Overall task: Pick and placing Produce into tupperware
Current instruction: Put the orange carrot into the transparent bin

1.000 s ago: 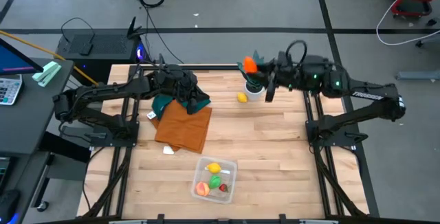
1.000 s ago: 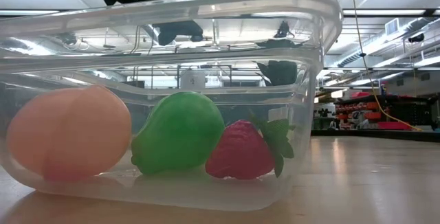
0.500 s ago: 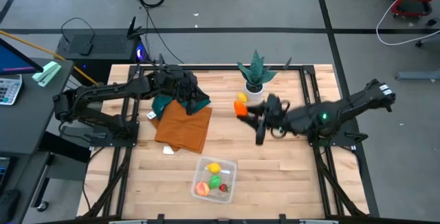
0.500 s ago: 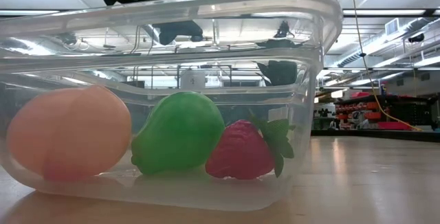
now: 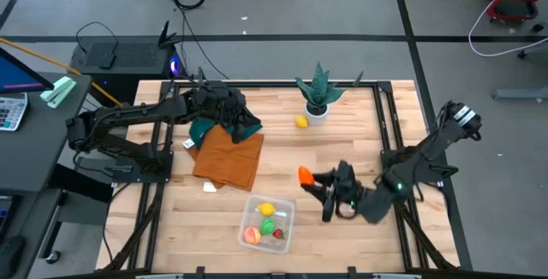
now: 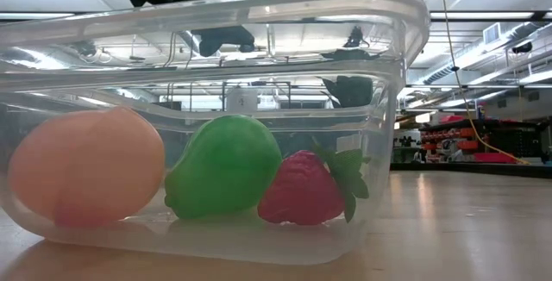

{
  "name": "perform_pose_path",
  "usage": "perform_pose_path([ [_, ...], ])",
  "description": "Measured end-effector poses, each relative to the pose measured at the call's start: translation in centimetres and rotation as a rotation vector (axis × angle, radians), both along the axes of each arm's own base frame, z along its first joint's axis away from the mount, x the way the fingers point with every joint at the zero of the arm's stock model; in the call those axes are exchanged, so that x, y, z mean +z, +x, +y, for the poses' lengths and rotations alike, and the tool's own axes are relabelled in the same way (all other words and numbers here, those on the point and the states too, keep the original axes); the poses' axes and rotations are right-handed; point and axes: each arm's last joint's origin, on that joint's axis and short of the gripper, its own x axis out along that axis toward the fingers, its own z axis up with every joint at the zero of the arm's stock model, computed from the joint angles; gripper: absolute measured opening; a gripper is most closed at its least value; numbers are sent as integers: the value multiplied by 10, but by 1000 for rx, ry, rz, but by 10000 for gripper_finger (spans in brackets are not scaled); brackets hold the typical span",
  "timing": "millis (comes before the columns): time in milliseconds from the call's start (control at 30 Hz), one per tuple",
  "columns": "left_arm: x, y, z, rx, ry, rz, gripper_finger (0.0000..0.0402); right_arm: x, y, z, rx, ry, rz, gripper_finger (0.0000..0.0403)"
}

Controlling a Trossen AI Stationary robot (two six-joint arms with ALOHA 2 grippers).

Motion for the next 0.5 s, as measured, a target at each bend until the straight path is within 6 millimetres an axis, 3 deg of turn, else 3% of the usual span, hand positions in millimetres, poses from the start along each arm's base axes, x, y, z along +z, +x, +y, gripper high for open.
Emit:
perform_pose_path([
  [233, 0, 3, -8, -23, -15, -1, 20, -38, 0, 44, -27, 61, -20, 108],
  [500, 0, 5, -16, -52, -19, -1, 20, -84, 23, 62, 31, 109, 46, 109],
])
